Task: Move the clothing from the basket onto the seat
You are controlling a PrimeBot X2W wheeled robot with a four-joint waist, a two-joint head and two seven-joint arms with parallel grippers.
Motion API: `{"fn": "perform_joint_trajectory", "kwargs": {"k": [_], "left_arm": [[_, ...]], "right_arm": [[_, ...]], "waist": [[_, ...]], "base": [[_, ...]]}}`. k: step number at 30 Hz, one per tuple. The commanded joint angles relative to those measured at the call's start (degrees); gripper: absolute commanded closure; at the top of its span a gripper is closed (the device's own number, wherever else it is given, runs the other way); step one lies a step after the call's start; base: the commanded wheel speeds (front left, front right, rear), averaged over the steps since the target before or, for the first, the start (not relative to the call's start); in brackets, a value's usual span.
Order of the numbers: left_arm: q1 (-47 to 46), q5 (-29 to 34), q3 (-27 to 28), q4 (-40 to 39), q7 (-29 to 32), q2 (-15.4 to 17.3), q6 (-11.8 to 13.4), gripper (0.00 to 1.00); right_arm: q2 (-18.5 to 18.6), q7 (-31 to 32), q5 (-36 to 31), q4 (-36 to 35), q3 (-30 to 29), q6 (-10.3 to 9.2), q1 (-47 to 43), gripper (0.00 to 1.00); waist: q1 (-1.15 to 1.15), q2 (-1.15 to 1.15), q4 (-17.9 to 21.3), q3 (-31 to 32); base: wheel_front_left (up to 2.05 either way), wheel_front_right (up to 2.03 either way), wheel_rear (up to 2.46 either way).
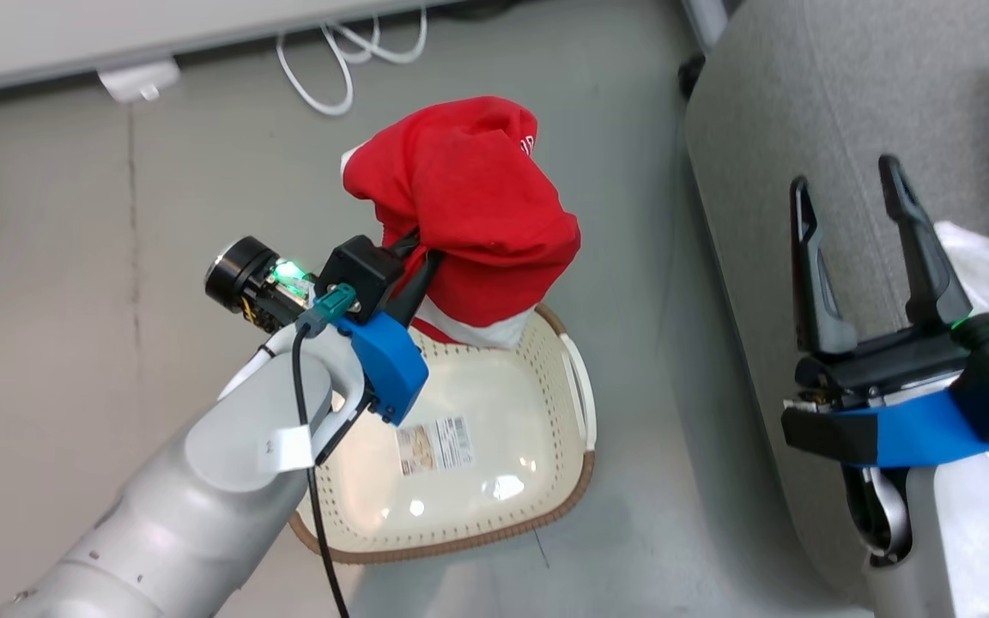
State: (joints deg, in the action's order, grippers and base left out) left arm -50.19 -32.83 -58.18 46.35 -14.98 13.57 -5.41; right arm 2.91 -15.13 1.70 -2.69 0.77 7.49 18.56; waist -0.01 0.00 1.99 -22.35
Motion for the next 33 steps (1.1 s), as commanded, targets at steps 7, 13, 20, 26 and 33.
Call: {"fn": "perform_joint_trajectory", "kwargs": {"k": [7,13,20,26,33], "left_arm": [[7.52,2.31,7.9,-7.38,-0.29,0.62,0.89,1.0],[13.63,4.6,11.85,-11.05,-0.29,0.13,0.74,1.0],[20.26,6.5,15.33,-14.23,-0.29,-0.38,0.38,1.0],[22.69,7.8,16.96,-15.86,-0.3,-0.64,-0.11,1.0],[23.34,8.92,18.19,-16.31,-0.3,-0.72,-0.56,1.0]], "right_arm": [[-0.04,-0.03,0.39,2.06,-0.43,0.01,-5.36,0.0],[-0.03,-0.03,0.96,3.5,-0.58,0.01,-8.9,0.0],[-0.04,-0.03,2.06,4.75,-0.68,0.01,-12.86,0.0],[-0.04,-0.03,2.08,5.26,-0.59,0.01,-14.49,0.0],[0.08,-0.03,1.67,5.3,0.16,0.01,-13.62,0.0]], "waist": [[0.01,0.0,-2.72,9.61],[0.01,0.0,-3.49,14.45],[0.01,0.0,-4.41,18.95],[0.01,0.0,-5.19,20.17],[0.01,0.0,-5.95,20.12]], "base": [[0.0,0.0,0.0],[0.0,0.0,0.0],[0.0,0.0,0.0],[0.0,0.0,0.0],[0.0,0.0,0.0]]}}
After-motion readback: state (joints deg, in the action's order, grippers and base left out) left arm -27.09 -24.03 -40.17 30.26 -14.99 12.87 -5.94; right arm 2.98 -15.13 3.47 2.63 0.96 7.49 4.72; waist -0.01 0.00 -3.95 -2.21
